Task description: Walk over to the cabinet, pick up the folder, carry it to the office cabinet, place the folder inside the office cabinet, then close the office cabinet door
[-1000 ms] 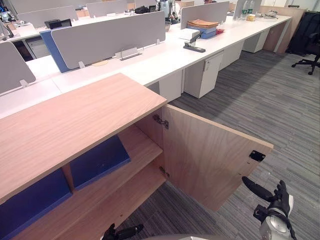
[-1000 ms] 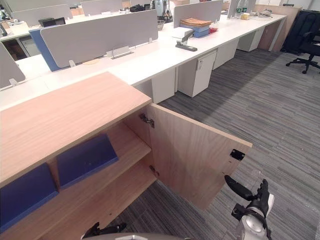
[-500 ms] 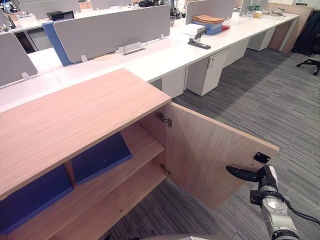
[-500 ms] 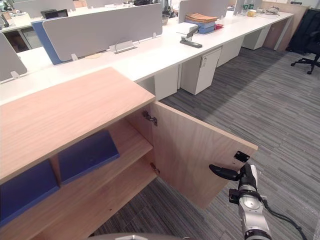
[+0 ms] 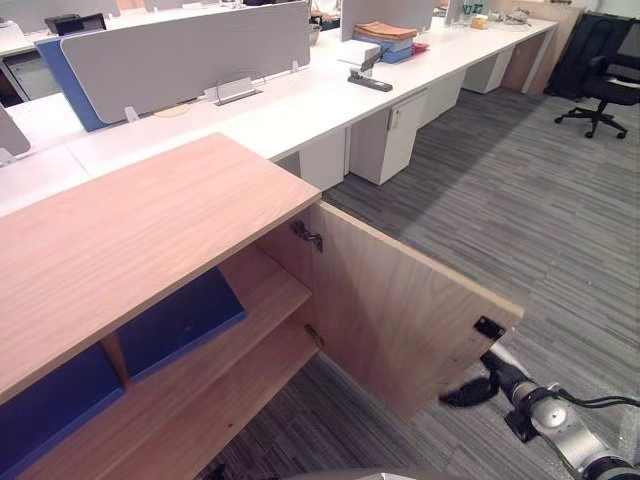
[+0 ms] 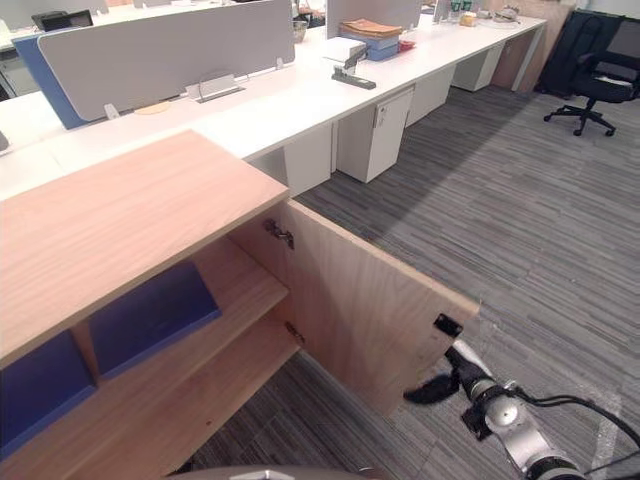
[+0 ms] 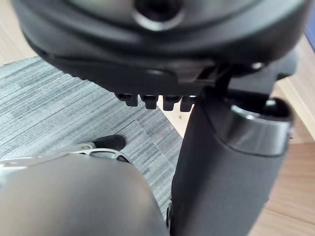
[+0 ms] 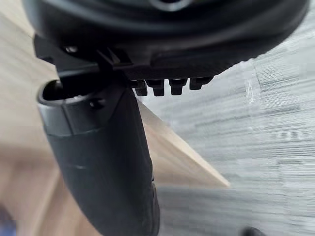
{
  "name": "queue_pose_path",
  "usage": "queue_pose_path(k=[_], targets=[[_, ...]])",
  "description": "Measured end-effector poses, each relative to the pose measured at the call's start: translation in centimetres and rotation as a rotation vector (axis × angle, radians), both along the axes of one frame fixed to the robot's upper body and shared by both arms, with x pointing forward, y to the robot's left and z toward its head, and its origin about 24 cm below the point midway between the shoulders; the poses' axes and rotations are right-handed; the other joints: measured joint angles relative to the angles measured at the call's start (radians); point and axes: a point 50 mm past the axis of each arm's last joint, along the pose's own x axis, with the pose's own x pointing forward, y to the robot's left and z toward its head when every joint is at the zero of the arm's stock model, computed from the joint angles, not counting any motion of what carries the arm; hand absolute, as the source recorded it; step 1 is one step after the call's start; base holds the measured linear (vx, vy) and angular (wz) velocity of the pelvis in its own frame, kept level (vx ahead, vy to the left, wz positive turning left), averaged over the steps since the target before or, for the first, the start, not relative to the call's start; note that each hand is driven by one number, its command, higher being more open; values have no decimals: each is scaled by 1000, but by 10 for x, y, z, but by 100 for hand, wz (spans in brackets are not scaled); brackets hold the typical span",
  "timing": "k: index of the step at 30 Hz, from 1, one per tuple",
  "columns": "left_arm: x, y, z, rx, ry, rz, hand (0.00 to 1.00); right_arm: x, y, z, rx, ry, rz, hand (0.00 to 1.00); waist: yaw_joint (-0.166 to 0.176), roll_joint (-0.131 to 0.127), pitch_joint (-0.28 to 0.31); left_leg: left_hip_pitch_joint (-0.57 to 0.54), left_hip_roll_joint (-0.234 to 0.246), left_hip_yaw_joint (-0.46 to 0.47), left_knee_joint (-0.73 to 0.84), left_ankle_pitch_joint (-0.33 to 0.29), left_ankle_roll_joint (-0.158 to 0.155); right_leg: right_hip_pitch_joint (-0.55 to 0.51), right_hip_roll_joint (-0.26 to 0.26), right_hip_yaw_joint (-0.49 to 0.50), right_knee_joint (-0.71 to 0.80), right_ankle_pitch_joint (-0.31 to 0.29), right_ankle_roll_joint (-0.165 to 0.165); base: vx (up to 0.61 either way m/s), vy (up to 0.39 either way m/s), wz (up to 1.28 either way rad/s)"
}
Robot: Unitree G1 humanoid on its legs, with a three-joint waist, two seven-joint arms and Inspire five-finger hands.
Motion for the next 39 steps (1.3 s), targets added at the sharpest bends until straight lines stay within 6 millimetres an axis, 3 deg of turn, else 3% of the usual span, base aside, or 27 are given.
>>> queue_pose_path(k=[2,5,11,18,23,26,29,32,33,34,35,36,37,39], targets=[[7,1,1,1,-14,-7,100,-16,29,-5,10,153,307,100,4,-4,-1,-2,8,-1,4,0,0,-1,7,1,0,-2,-4,-37,-34,1],[12,-1,1,-4,-18,-35,100,-18,48,4,9,187,539,100,9,0,-1,-4,6,-1,6,0,-2,-2,4,5,2,-2,-3,0,0,0],[15,-1,1,-5,-25,-47,100,-21,46,3,7,242,570,100,38,-4,3,-8,6,-1,5,0,-6,-3,4,4,2,-2,-3,0,0,0],[10,3,1,3,-23,0,100,-16,59,-3,-26,259,671,100,57,-17,2,-16,4,-28,5,0,-6,7,-1,-21,5,-11,-3,-1,2,10],[-8,10,1,11,1,100,100,-20,67,-21,-44,272,645,100,76,-41,-9,-27,1,-100,10,1,-7,32,-16,-90,38,-53,-1,16,-25,39],[-8,6,0,3,-20,163,100,-17,70,-36,-87,253,577,100,111,-40,-10,-34,-6,-136,11,1,-6,41,-29,-125,60,-78,2,23,-29,38],[-10,2,-1,-8,-23,199,100,-15,68,-47,-116,248,492,100,114,-37,-8,-47,-22,-196,11,4,-6,61,-52,-182,83,-105,9,36,-35,68],[-7,3,0,-6,-38,215,100,-31,51,-65,-154,283,274,100,115,-45,2,-74,-81,-312,30,1,-2,102,-129,-300,153,-165,39,61,-20,129],[-2,2,1,-7,-53,208,100,-43,38,-69,-163,291,137,100,111,-38,16,-103,-120,-396,55,-12,16,113,-169,-312,225,-176,38,52,40,184],[0,0,1,-3,-59,203,100,-48,25,-68,-165,270,12,100,100,-42,23,-127,-151,-467,82,-16,25,109,-184,-274,281,-182,4,42,55,229],[2,-1,1,9,-64,186,100,-54,14,-67,-155,266,-87,100,90,-33,27,-140,-175,-540,99,-16,28,98,-179,-202,341,-181,-63,65,61,229],[5,1,2,26,-69,184,100,-63,8,-69,-115,264,-214,100,89,-16,39,-146,-176,-626,102,-13,32,70,-130,-35,420,-194,-110,41,-87,232],[5,4,3,38,-69,199,100,-72,14,-75,-84,264,-300,100,90,-15,41,-166,-178,-701,104,-12,32,55,-41,174,389,-255,-95,33,-102,193],[6,4,3,31,-75,224,100,-83,33,-86,-23,285,-425,100,85,-19,45,-213,-204,-818,103,-6,26,22,46,383,322,-286,-67,-136,-285,190]])
